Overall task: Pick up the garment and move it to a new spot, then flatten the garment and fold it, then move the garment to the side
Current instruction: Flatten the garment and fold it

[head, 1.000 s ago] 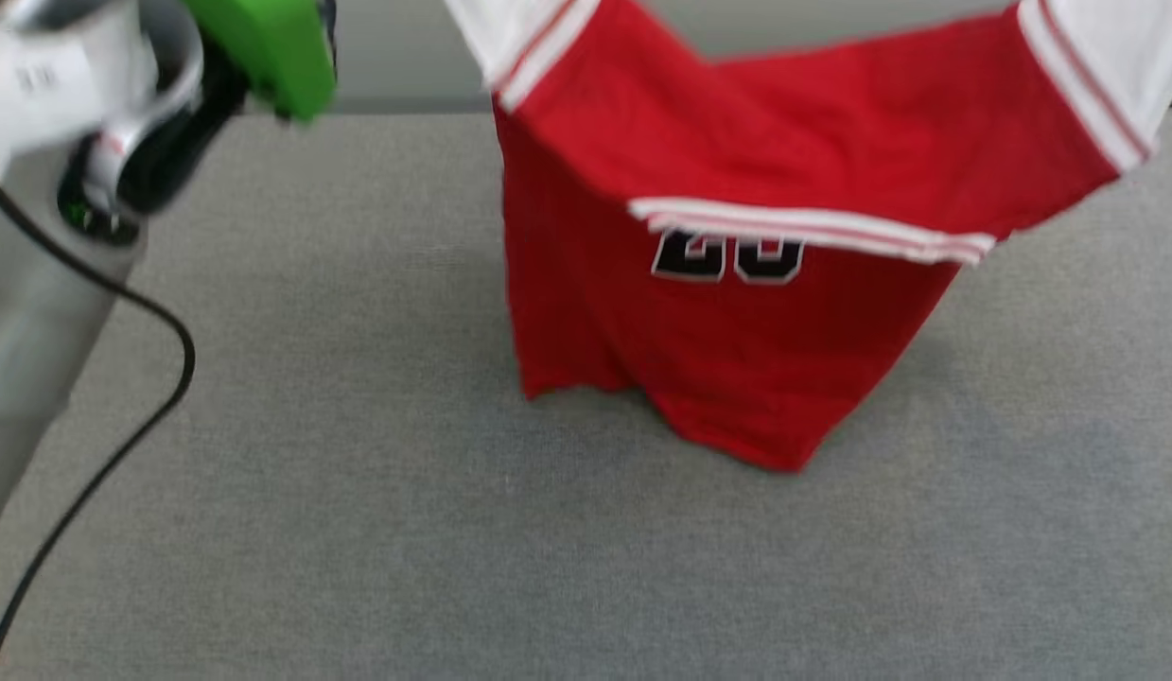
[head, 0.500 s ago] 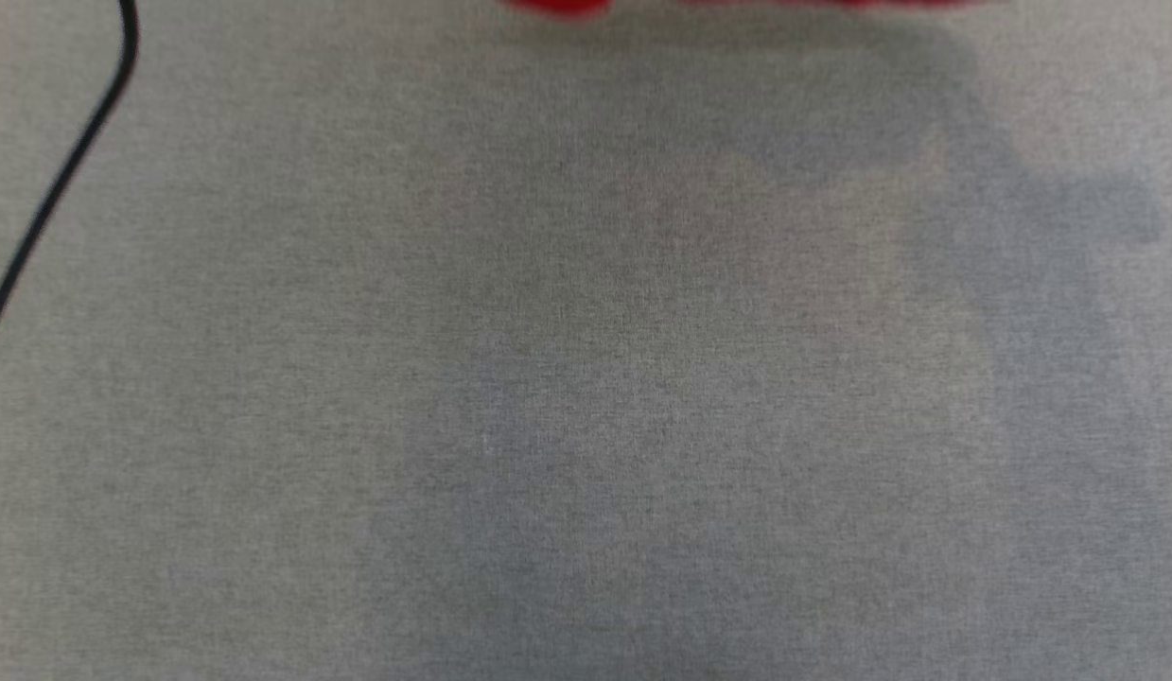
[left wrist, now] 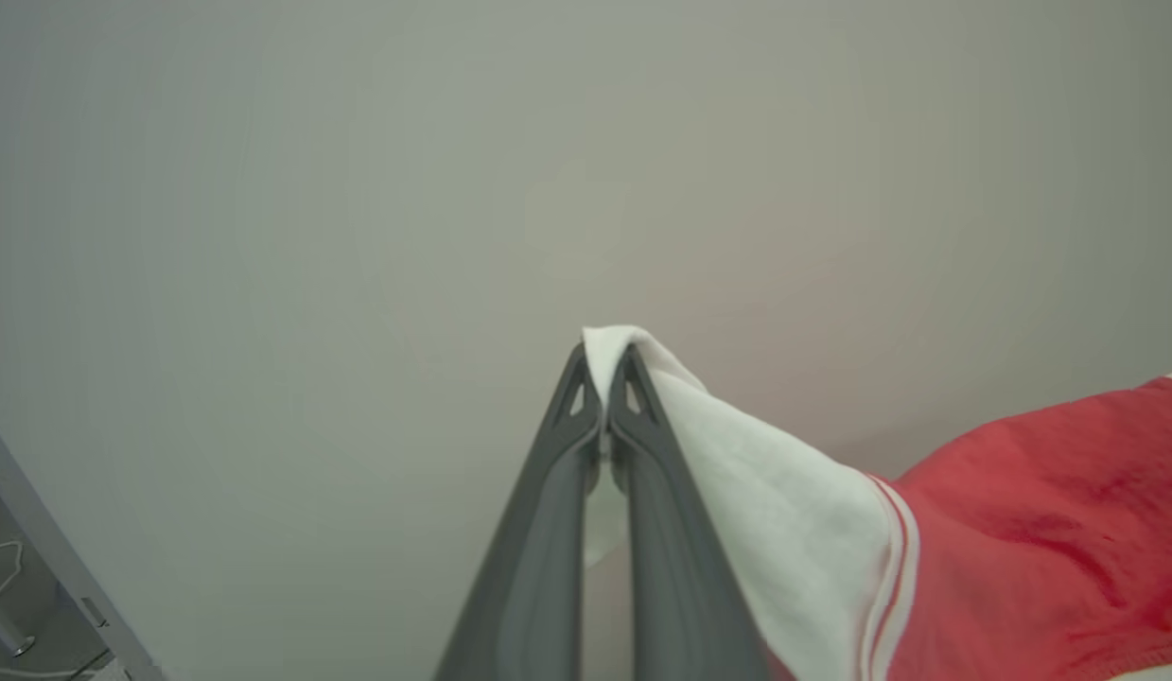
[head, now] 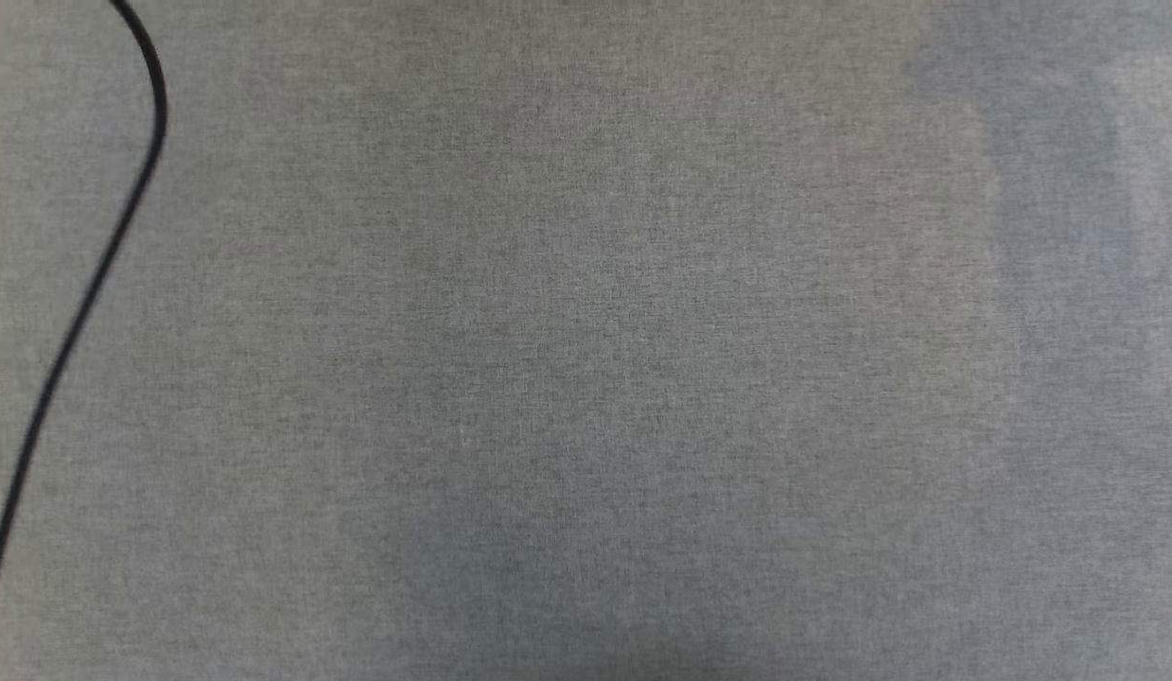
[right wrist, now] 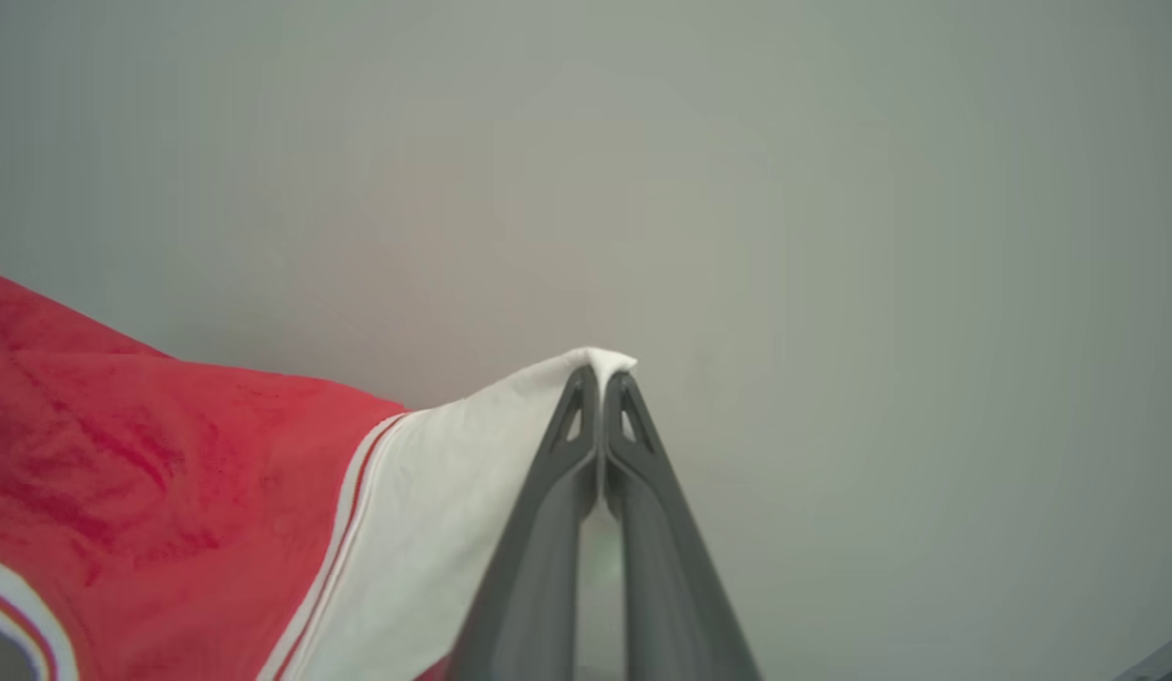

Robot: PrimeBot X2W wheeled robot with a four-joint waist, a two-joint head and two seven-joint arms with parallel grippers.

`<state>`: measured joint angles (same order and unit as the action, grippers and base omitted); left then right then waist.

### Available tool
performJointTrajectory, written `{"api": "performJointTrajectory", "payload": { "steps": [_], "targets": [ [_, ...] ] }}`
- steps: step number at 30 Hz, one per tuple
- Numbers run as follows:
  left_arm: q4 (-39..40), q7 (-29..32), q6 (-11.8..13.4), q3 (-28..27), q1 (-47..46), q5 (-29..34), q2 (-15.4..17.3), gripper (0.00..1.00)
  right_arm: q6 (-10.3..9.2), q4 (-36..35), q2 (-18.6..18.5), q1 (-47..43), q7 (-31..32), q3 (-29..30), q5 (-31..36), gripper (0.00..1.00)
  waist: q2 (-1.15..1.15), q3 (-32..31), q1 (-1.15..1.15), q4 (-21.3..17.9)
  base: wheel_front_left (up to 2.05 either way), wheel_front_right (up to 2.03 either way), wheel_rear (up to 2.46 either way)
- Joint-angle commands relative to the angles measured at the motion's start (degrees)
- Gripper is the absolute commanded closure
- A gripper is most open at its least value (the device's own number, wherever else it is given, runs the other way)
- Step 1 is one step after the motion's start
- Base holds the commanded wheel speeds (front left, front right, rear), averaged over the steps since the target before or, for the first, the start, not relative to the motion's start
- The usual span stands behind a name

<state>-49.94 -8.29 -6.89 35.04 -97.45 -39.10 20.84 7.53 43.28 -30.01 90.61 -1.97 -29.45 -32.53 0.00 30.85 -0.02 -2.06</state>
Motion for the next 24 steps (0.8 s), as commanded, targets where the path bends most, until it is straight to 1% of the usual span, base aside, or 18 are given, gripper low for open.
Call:
{"api": "performJointTrajectory", "payload": {
  "steps": [1, 7, 11, 14, 18, 22, 24],
  "targets": [
    [-0.37, -1.33, -0.27, 0.08, 2.85, -0.96, 0.64, 1.00, -0.04, 0.58, 0.12, -2.68, -1.70, -1.20, -0.69, 1.00, 0.00, -2.16, 0.02, -0.02, 0.00, 0.00, 0.00],
    [0.88, -4.27, -0.50, 0.43, 15.26, -3.83, 3.17, 1.00, -0.04, 1.02, 0.28, -13.49, -7.36, -5.20, -4.71, 1.00, 0.00, -8.43, 0.02, 0.34, 0.00, 0.00, 0.00],
    [3.82, -5.17, -0.48, 0.66, 24.99, -5.23, 5.40, 1.00, -0.04, -0.74, -0.28, -21.89, -9.60, -7.67, -7.08, 1.00, 0.00, -13.10, 0.02, 0.58, 0.00, 0.00, 0.00],
    [6.77, -5.40, 0.33, 0.42, 32.55, -6.54, 7.05, 1.00, -0.04, -2.81, -0.84, -28.39, -10.57, -9.04, -8.49, 1.00, 0.00, -16.19, 0.02, 0.64, 0.00, 0.00, 0.00],
    [12.28, -5.10, 2.63, -0.52, 43.90, -9.40, 9.68, 1.00, -0.04, -6.17, -2.19, -37.96, -11.49, -9.82, -9.58, 1.00, 0.00, -20.20, 0.02, 0.77, 0.00, 0.00, 0.00],
    [19.18, -3.79, 5.81, -0.41, 55.36, -11.39, 12.70, 1.00, -0.04, -9.43, -3.83, -47.80, -11.80, -9.56, -9.16, 1.00, 0.00, -23.45, 0.02, 0.79, 0.00, 0.00, 0.00],
    [23.53, -2.97, 8.16, -0.43, 61.73, -12.58, 14.41, 1.00, -0.04, -11.20, -4.44, -53.11, -11.64, -8.81, -9.24, 1.00, 0.00, -25.06, 0.02, 0.64, 0.00, 0.00, 0.00]
  ]
}}
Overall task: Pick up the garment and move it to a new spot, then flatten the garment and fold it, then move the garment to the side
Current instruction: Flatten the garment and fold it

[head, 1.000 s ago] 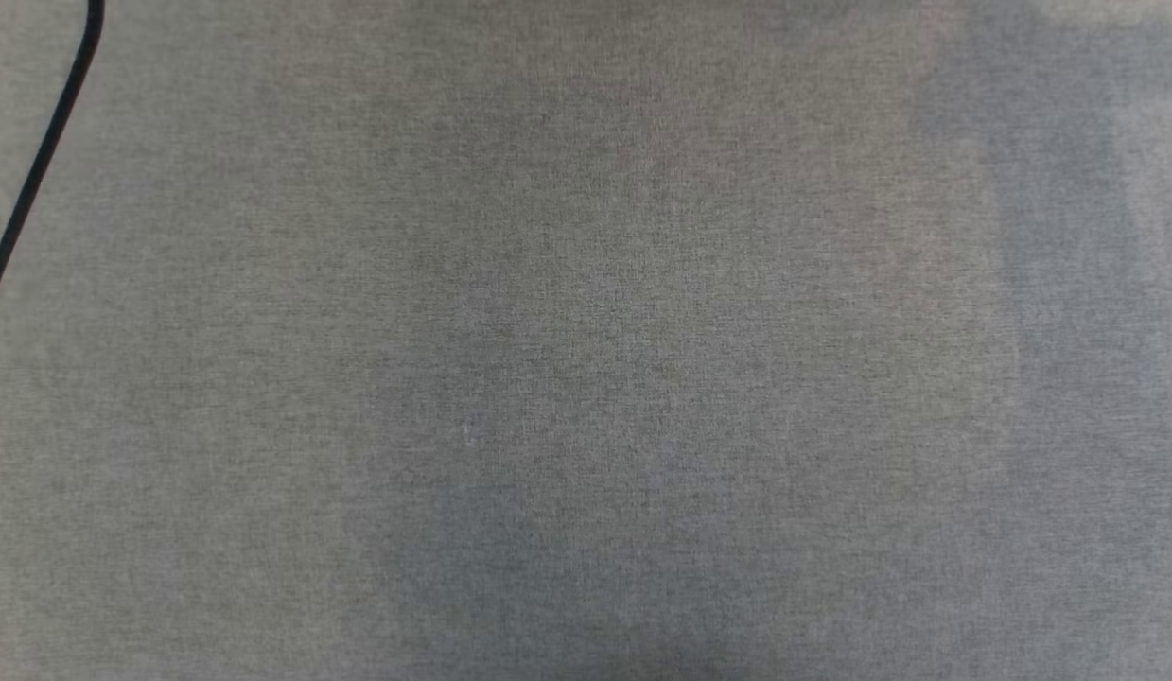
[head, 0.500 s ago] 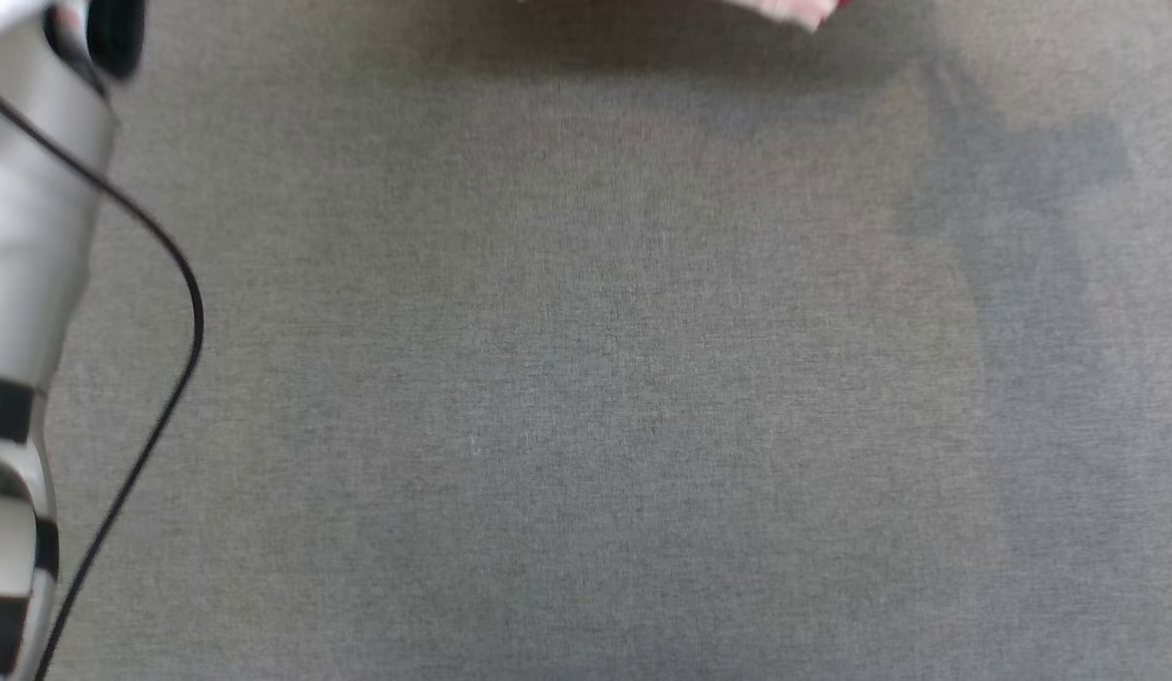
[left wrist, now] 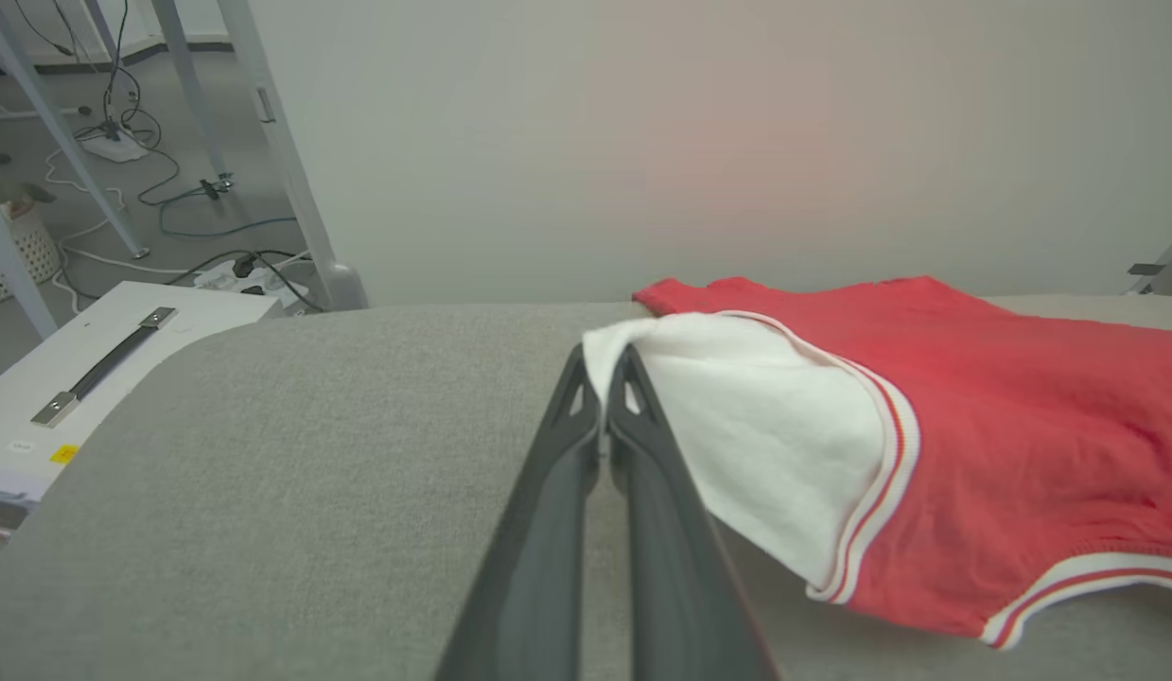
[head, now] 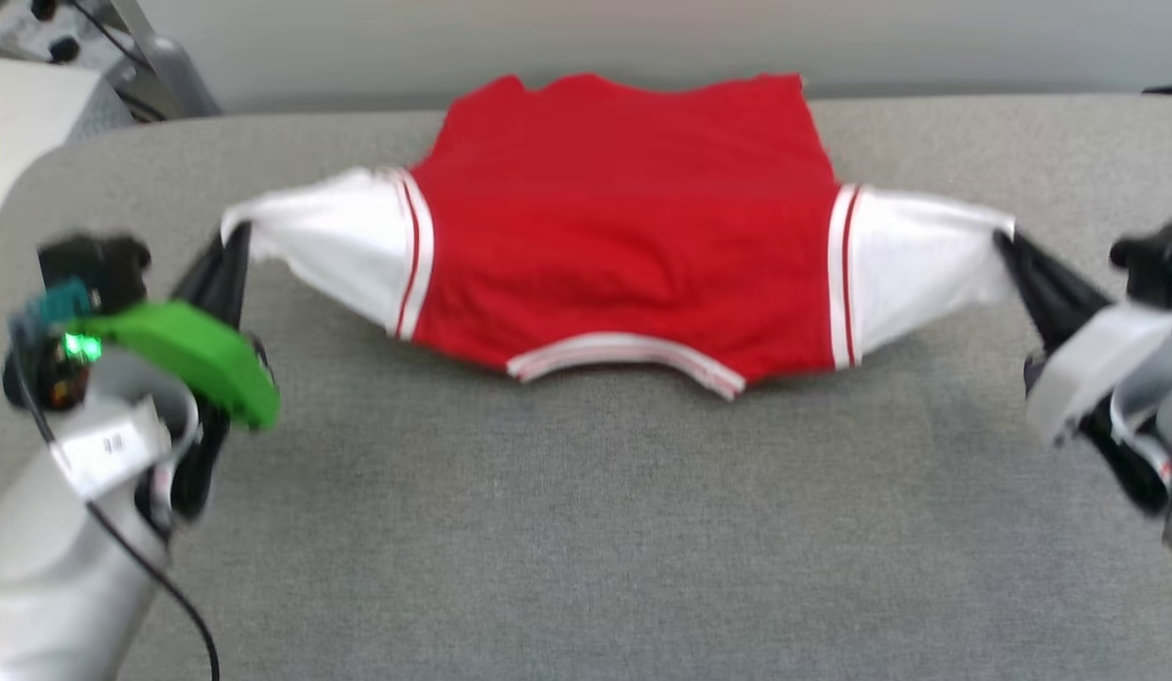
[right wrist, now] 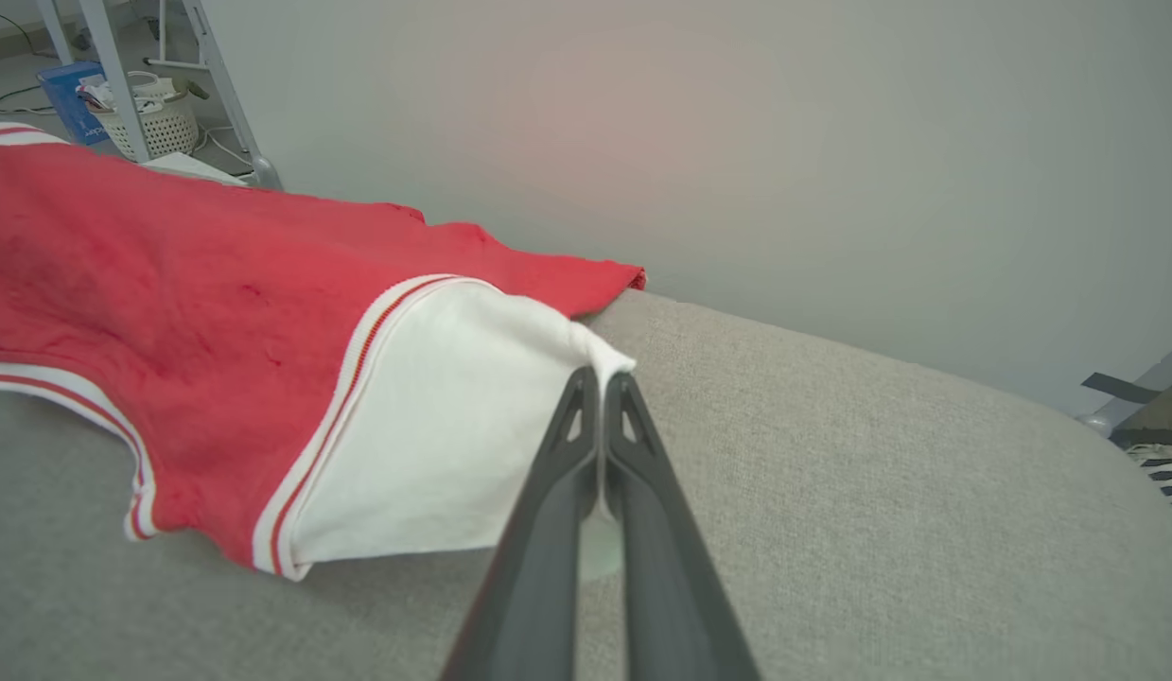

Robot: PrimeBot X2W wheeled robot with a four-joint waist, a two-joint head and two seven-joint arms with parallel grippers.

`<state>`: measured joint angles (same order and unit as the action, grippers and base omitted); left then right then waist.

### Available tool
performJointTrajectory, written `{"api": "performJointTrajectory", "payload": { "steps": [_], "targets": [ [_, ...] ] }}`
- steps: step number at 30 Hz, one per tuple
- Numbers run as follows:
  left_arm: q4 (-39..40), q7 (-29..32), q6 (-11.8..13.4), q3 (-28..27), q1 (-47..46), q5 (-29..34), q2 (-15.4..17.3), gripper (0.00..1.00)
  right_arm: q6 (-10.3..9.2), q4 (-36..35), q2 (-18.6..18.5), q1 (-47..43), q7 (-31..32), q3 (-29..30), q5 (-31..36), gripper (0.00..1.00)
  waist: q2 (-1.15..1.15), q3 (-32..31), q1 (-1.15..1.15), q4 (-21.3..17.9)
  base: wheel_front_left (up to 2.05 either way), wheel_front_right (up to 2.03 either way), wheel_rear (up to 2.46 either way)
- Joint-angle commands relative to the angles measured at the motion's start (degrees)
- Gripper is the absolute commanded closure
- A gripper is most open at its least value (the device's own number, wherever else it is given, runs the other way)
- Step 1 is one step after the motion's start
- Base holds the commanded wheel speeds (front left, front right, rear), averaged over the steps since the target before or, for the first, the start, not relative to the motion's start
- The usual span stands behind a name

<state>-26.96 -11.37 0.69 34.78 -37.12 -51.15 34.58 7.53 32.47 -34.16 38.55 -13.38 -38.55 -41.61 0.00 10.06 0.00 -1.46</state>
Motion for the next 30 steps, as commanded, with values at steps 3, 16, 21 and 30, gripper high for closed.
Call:
{"api": "performJointTrajectory", "payload": {
  "steps": [3, 16, 21, 30],
  "targets": [
    [6.20, 1.25, 3.67, -0.10, 9.49, -2.14, 2.87, 1.00, -0.04, -2.66, -1.02, -8.05, 0.63, 1.64, -0.48, 1.00, 0.00, -6.10, 0.00, 0.06, 0.00, 0.00, 0.00],
    [19.99, 2.78, 12.98, 0.12, 34.37, -8.09, 8.86, 1.00, -0.04, -10.55, -1.38, -35.76, 5.63, 14.44, 1.49, 1.00, 0.00, -7.90, 0.00, 0.12, 0.00, 0.00, 0.00],
    [20.23, 2.28, 13.95, 0.51, 37.39, -8.92, 8.32, 1.00, -0.04, -12.86, -0.57, -42.00, 10.17, 18.41, 2.52, 1.00, 0.00, -6.21, 0.00, 0.37, 0.00, 0.00, 0.00],
    [18.47, 1.71, 13.79, 2.41, 35.29, -7.07, 5.54, 1.00, -0.04, -15.26, 1.86, -43.46, 16.11, 21.42, 4.98, 0.29, 0.00, -4.18, 0.00, 0.75, 0.00, 0.00, 0.00]
  ]
}}
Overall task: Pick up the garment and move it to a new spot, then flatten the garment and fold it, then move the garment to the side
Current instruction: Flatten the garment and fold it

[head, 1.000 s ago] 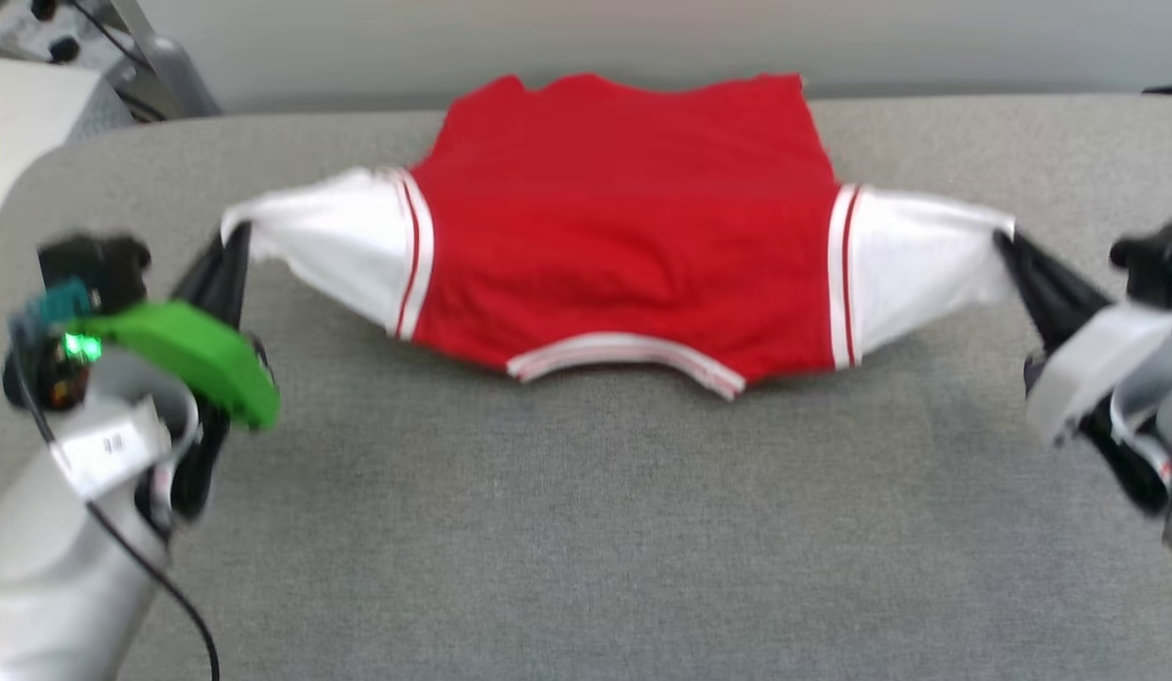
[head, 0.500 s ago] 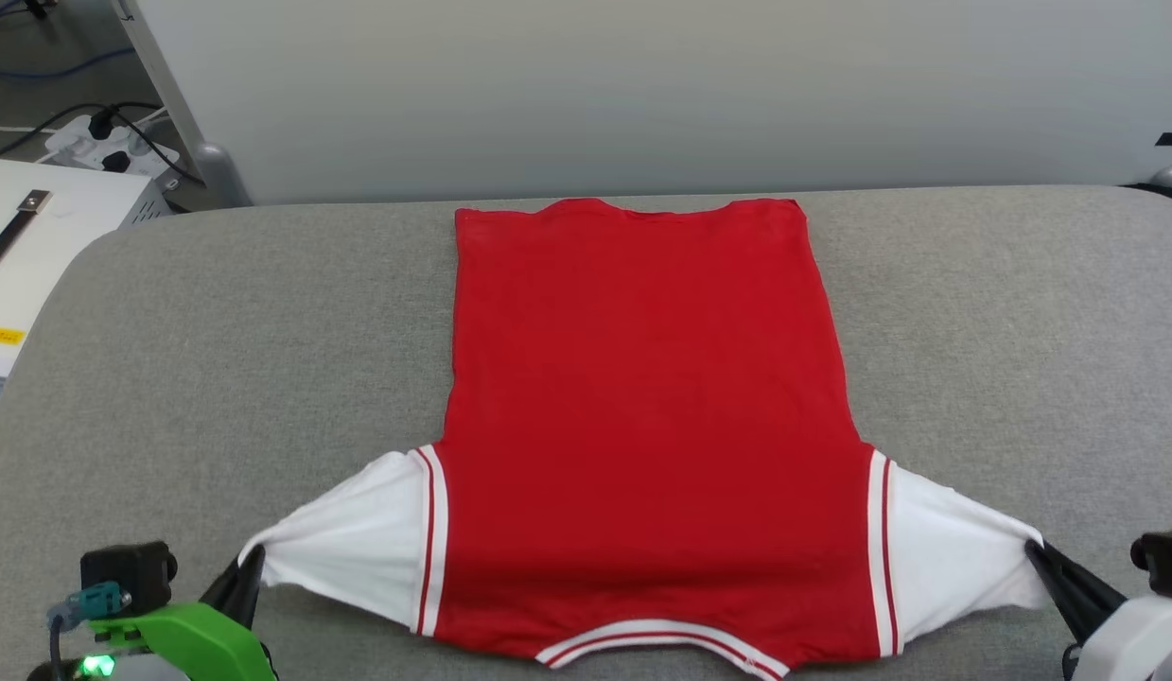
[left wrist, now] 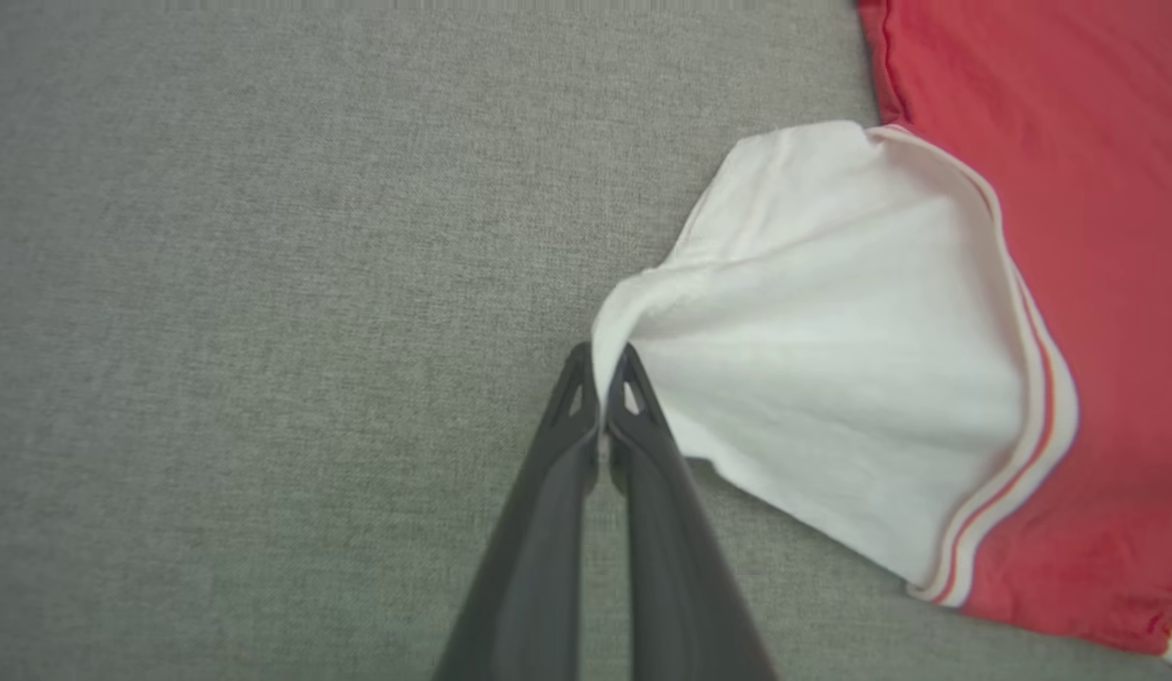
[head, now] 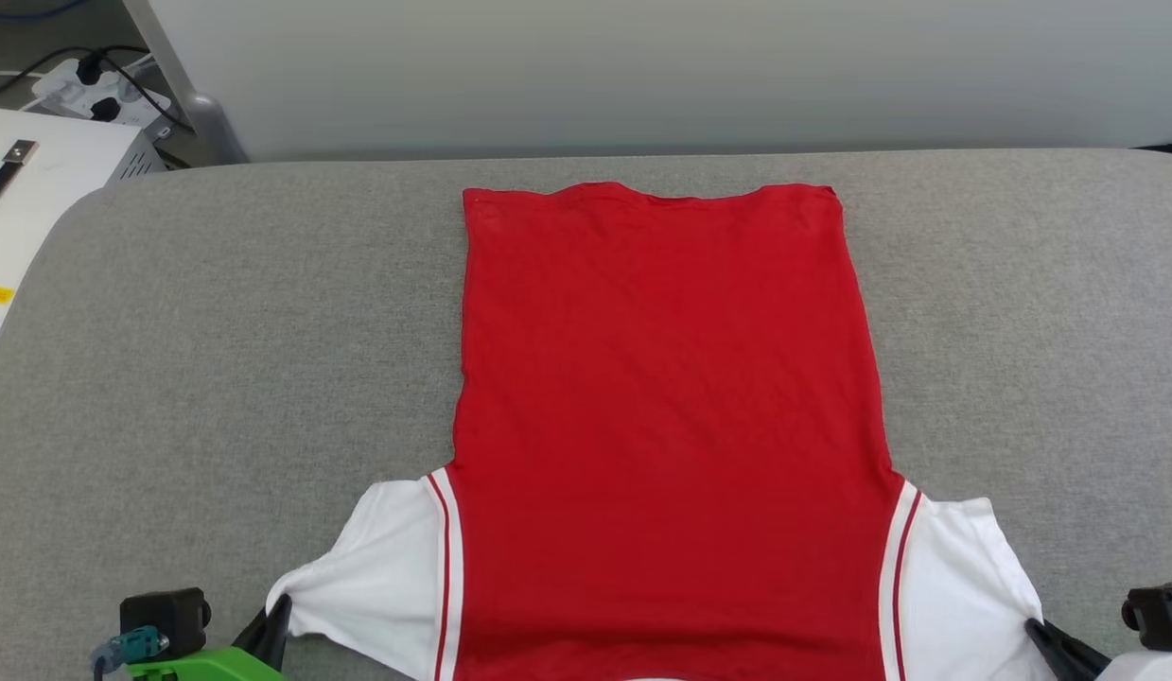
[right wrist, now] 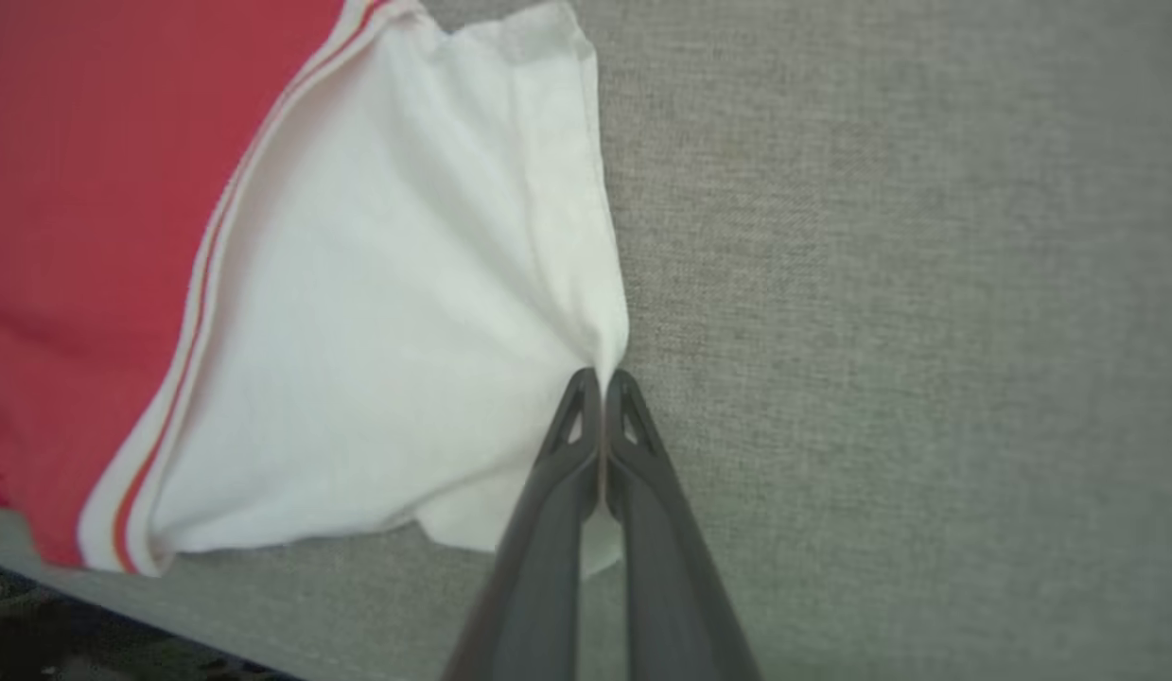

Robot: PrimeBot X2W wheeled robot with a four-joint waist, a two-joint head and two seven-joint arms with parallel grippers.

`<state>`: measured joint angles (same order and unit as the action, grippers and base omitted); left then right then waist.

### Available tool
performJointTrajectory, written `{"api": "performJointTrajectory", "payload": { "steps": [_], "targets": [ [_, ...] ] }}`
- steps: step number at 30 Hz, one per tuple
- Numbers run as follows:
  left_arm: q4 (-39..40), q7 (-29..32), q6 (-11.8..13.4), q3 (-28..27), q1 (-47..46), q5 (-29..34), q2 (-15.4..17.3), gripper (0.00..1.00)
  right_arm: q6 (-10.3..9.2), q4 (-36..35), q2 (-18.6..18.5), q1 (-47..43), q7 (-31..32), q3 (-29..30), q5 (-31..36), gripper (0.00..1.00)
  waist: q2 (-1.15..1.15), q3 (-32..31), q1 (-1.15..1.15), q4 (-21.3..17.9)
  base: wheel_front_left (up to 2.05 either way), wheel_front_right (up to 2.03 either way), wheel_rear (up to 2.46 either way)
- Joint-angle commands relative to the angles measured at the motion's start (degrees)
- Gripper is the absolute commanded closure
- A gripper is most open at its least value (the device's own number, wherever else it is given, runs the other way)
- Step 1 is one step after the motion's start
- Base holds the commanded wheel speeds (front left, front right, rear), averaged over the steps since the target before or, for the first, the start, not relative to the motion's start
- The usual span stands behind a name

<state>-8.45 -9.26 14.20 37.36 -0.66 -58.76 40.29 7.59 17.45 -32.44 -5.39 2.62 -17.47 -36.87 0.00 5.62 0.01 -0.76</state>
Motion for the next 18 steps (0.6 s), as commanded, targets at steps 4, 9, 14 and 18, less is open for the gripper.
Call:
{"api": "performJointTrajectory", "payload": {
  "steps": [4, 9, 14, 18],
  "targets": [
    [1.20, -1.15, 0.84, 0.11, -2.86, 2.32, -0.47, 1.00, -0.10, -3.70, -0.03, 2.78, 0.53, 2.61, 0.62, 0.00, 0.00, 1.35, -0.01, 0.54, 0.00, 0.00, 0.00],
    [5.04, -1.92, 2.27, 0.35, -5.85, 4.96, -1.26, 1.00, -0.10, -10.06, -2.28, 9.65, 1.57, 7.17, 1.59, 0.00, 0.00, 4.84, -0.01, 2.29, 0.00, 0.00, 0.00],
    [8.11, -1.96, 4.05, 1.17, -10.16, 8.86, -1.85, 1.00, -0.10, -14.46, -4.52, 22.28, 6.33, 10.87, 3.06, 0.00, 0.00, 10.04, -0.01, 4.93, 0.00, 0.00, 0.00],
    [10.28, -2.33, 4.99, 1.51, -13.33, 11.14, -3.06, 1.00, -0.10, -14.21, -7.19, 34.96, 16.10, 8.76, 3.58, 0.00, 0.00, 14.62, -0.01, 7.40, 0.00, 0.00, 0.00]
  ]
}}
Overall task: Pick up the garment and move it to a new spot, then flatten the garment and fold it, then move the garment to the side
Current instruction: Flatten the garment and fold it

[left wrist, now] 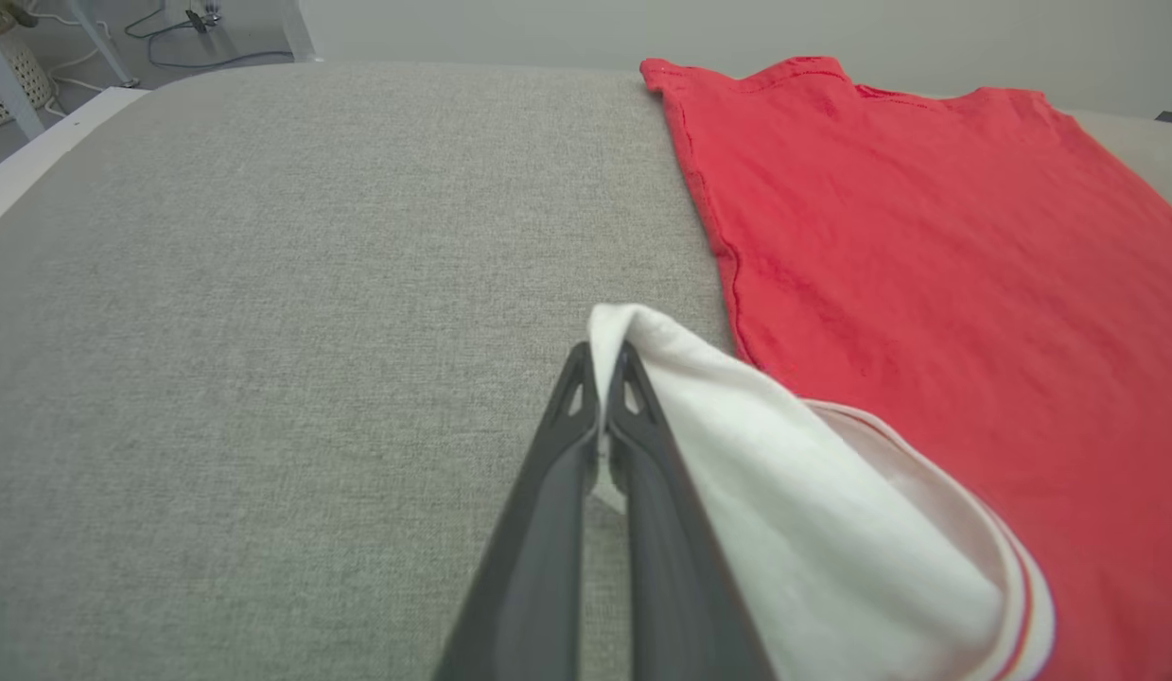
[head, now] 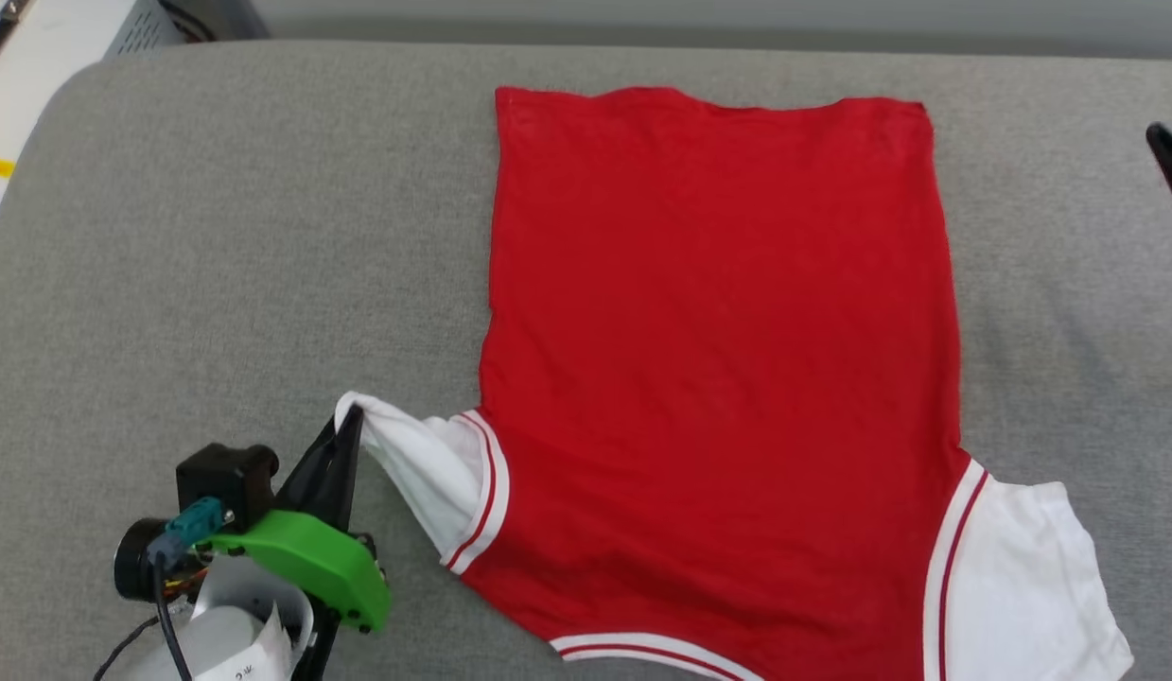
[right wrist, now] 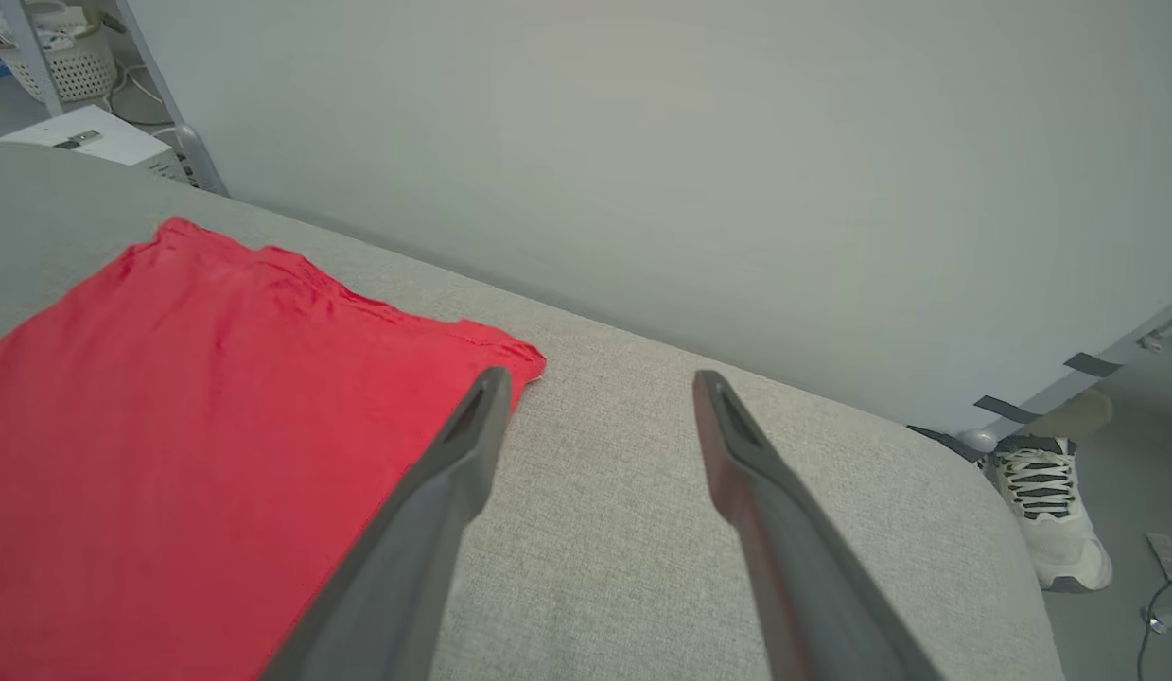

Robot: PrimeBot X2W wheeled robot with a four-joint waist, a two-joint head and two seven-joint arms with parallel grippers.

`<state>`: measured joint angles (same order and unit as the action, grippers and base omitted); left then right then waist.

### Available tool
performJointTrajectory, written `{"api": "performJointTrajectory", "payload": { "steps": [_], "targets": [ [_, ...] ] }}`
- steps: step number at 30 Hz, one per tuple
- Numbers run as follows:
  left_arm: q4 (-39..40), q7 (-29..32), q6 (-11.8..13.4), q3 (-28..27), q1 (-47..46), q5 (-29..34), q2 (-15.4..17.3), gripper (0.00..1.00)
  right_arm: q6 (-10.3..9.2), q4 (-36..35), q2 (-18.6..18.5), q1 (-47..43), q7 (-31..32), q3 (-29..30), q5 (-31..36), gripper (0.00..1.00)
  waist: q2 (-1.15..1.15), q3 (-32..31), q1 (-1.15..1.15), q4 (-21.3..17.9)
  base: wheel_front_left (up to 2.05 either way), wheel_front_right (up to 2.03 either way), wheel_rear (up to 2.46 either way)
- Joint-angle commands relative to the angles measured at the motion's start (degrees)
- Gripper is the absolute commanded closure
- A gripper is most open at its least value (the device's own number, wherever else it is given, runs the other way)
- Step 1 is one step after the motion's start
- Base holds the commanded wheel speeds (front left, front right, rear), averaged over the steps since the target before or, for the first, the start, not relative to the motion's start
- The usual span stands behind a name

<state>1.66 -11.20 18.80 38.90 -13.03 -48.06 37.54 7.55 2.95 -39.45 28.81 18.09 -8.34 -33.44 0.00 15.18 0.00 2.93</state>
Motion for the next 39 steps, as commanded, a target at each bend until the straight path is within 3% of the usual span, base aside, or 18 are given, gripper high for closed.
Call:
{"api": "performJointTrajectory", "payload": {
  "steps": [1, 5, 11, 15, 19, 28, 30, 39],
  "targets": [
    [0.68, -0.51, 0.52, 0.08, -1.70, 0.98, -0.64, 1.00, -0.06, 1.41, -0.78, 4.20, 4.67, -1.65, -0.41, 0.00, 0.00, 6.31, 0.00, 4.37, 0.00, 0.00, 0.00],
    [1.77, -0.94, 0.87, 0.44, -4.27, 2.75, -1.89, 1.00, -0.06, 7.37, -1.23, 16.61, 20.00, -6.08, -3.21, 0.00, 0.00, 10.26, 0.00, 6.40, 0.00, 0.00, 0.00],
    [2.84, -1.45, 0.80, 1.20, -8.06, 5.05, -3.96, 1.00, -0.06, 17.74, 1.08, 31.39, 34.73, -10.60, -3.60, 0.00, 0.00, 15.25, 0.00, 8.93, 0.00, 0.00, 0.00],
    [3.53, -1.83, 0.82, 1.67, -9.68, 6.24, -5.25, 1.00, -0.06, 24.09, 2.90, 36.81, 37.95, -11.19, -1.92, 0.00, 0.00, 18.06, 0.00, 10.48, 0.00, 0.00, 0.00],
    [3.93, -2.22, 1.12, 1.58, -10.57, 7.11, -5.92, 1.00, -0.06, 28.33, 4.63, 38.98, 36.97, -11.77, -0.53, 0.00, 0.00, 20.27, 0.00, 11.35, 0.00, 0.00, 0.00],
    [2.44, -2.86, 0.05, 1.23, -11.50, 7.49, -6.76, 1.00, -0.06, 33.62, 4.38, 34.07, 38.11, -17.47, -2.27, 0.00, 0.00, 20.36, 0.00, 11.49, 0.00, 0.00, 0.00],
    [1.93, -2.94, -0.27, 1.19, -11.53, 7.39, -6.86, 1.00, -0.06, 33.15, 3.85, 33.69, 37.72, -18.46, -3.12, 1.00, 0.00, 19.90, 0.00, 11.36, 0.00, 0.00, 0.00],
    [-1.70, -3.22, -1.64, 1.12, -9.78, 6.28, -6.95, 1.00, -0.06, 31.36, 1.65, 34.68, 26.22, -21.14, -5.46, 1.00, 0.00, 13.78, 0.00, 9.65, 0.00, 0.00, 0.00]
  ]
}}
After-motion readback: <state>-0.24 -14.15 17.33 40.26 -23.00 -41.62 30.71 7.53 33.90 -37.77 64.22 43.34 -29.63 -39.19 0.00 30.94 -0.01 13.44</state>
